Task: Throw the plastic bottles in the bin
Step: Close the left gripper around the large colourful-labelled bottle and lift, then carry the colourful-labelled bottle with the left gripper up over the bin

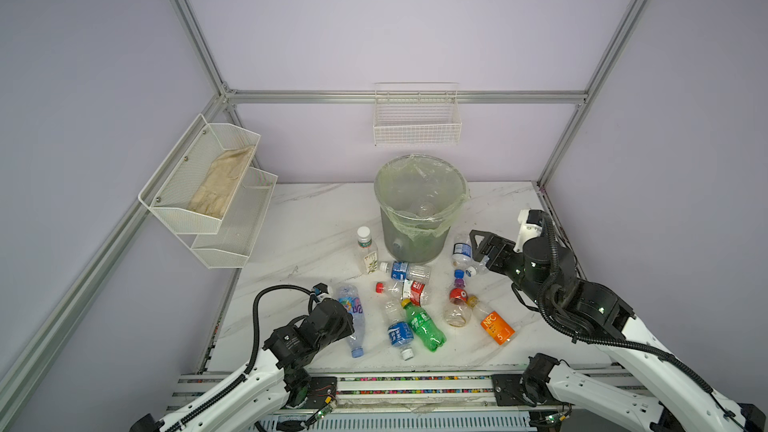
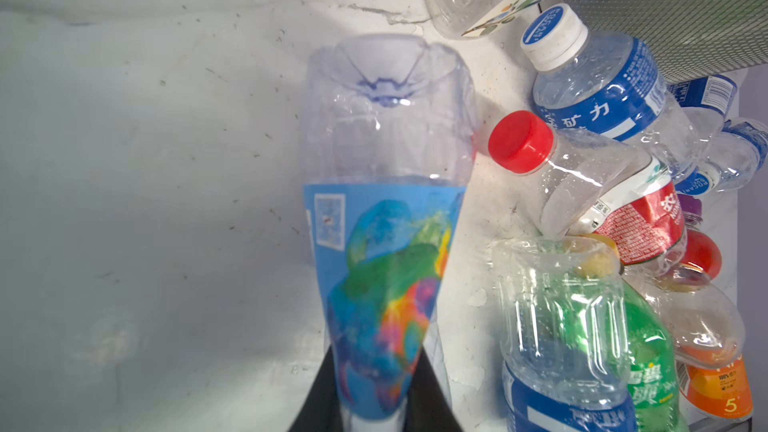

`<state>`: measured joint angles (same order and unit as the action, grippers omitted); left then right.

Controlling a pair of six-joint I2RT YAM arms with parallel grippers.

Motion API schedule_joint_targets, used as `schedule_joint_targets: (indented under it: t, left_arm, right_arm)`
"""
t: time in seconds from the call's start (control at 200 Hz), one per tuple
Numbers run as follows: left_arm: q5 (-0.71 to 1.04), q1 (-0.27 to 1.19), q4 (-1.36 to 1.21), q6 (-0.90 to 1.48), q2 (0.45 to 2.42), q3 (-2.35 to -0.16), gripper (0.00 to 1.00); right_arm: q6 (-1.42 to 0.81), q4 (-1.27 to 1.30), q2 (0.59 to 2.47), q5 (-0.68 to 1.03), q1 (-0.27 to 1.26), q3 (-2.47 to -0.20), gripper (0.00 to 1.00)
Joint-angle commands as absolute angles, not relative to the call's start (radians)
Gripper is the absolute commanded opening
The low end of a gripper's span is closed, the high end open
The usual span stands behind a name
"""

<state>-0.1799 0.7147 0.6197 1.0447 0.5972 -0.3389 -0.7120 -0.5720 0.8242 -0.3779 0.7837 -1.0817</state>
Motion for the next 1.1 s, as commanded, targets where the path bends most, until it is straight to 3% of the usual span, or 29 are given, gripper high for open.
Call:
schedule_joint_targets:
  t: [0.0,0.415,1.095]
  left_arm:
    - [-0.225,0.712,0.655,0.988,0.551,-0.492,0.15]
    - [-0.325,0.712,0.678,0.853,0.510,-0.725,0.14]
    - [-0.341,0.712,0.565,0.549,0.833,-1.209,0.14]
  right_arm:
    - [-0.732,-0.578,0.806,-0.392,0.782,-1.067,0.97]
    - [-0.749,-0.576,0.769,-0.380,0.782,-1.009,0.97]
    - [-0.829,-0.621,0.642,-0.313,0.784,-0.774,0.97]
